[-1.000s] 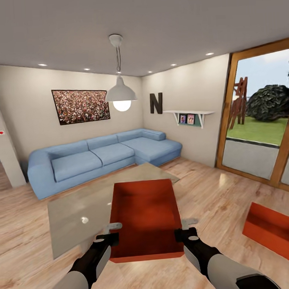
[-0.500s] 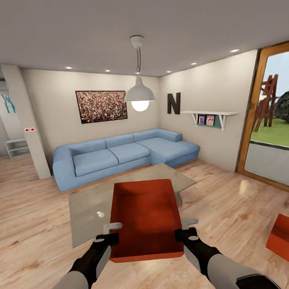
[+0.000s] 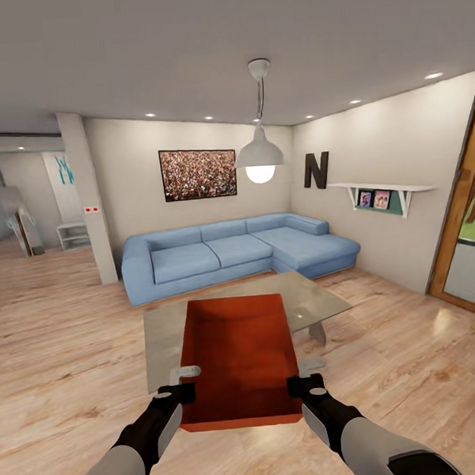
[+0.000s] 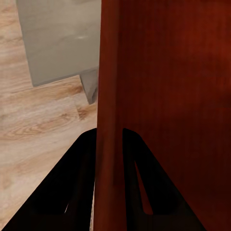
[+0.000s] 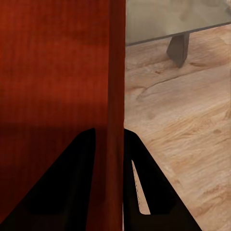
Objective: Move the two storage containers from the living room to the garage. In the garage, place one container on the floor and stack the other container on top of it (either order is fine).
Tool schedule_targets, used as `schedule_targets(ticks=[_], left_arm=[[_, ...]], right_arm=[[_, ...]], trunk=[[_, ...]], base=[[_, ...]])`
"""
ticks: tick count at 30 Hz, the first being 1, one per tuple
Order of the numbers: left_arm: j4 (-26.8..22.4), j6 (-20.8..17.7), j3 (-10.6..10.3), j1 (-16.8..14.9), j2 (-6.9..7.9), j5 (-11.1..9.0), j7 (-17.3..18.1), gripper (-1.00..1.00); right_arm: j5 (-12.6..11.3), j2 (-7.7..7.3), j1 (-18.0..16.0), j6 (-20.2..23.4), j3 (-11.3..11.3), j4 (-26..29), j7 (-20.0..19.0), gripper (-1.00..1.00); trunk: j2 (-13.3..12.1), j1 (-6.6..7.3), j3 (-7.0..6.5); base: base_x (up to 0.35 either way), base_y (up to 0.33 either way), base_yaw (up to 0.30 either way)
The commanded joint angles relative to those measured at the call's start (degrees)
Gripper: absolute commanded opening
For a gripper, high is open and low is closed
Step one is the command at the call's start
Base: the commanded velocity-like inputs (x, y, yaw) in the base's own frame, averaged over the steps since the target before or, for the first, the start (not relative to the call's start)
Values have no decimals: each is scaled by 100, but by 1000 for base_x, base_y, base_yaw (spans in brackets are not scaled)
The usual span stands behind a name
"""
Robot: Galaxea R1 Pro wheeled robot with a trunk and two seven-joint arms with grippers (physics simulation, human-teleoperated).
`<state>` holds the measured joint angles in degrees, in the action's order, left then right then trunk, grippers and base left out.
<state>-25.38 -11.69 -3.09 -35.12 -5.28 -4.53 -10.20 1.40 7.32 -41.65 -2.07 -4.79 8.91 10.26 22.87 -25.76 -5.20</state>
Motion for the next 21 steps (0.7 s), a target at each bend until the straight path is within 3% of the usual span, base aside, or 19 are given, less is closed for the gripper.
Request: schedule_targets(ticks=[1,21], left_arm=[[-20,-44,90,-3,9,86,-166,-100],[-20,-44,90,-3,9,84,-166,-100]], right_arm=[[1,-2,-1,-4,40,-4,37,-100],[1,-2,-1,-4,35,-3,37,-100]], trunk=[[5,-2,0],[5,-2,-54]], base=[[0,0,273],[0,0,273]])
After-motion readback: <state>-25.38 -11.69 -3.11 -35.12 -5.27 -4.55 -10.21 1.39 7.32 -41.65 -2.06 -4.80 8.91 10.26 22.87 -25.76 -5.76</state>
